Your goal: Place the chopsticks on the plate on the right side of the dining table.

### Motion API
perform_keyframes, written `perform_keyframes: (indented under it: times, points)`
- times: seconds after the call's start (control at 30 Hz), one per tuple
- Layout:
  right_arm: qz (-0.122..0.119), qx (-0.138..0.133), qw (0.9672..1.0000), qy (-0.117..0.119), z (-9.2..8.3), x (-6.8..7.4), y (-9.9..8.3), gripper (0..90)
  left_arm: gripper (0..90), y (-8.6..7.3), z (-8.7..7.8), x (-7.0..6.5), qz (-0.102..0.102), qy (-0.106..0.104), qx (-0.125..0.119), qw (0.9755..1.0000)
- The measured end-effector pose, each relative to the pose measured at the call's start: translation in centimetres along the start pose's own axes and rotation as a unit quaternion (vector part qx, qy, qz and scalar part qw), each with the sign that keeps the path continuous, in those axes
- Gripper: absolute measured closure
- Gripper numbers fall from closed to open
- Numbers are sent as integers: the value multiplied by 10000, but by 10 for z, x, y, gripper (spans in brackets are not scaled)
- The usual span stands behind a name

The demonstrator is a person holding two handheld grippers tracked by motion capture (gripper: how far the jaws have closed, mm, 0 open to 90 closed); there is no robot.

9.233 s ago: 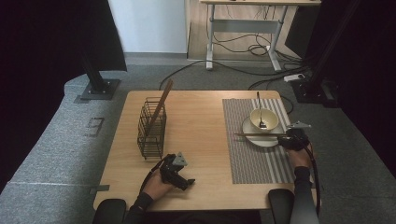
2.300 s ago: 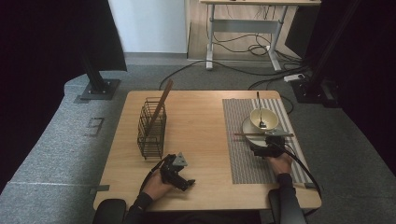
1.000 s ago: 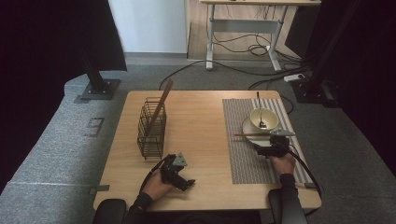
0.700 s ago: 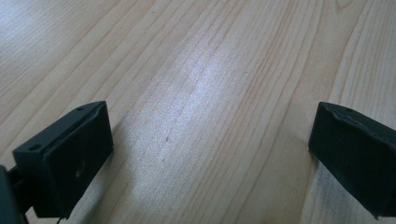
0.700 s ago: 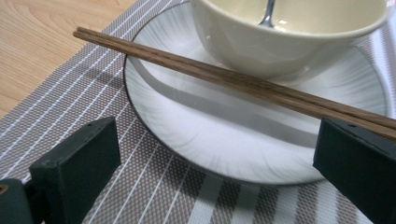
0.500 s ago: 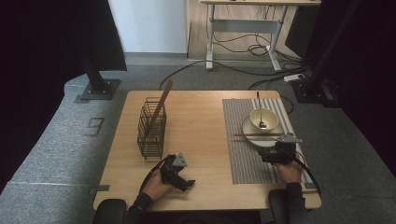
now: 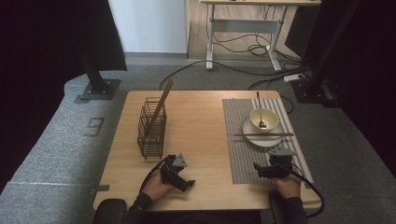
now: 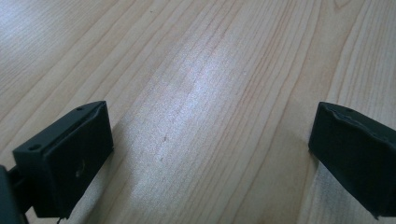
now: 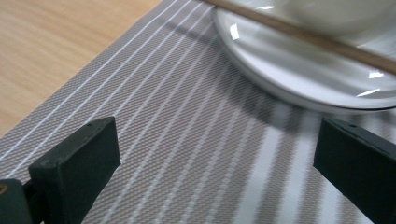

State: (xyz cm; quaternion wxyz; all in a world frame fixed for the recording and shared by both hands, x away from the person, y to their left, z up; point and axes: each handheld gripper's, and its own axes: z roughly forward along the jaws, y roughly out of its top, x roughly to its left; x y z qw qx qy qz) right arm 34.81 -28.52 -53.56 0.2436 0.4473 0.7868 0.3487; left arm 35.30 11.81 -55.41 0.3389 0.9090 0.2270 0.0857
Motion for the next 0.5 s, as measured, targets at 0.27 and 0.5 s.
perform_keyframes:
  times: [0.27,0.5]
  points:
    - [-15,158,9999,33,19,-7,1,0,0,0,0,0,-4,-1,-1,10000]
    - [24,185,9998,88,24,-9,0,0,0,0,0,0,-13,-5,-13,10000]
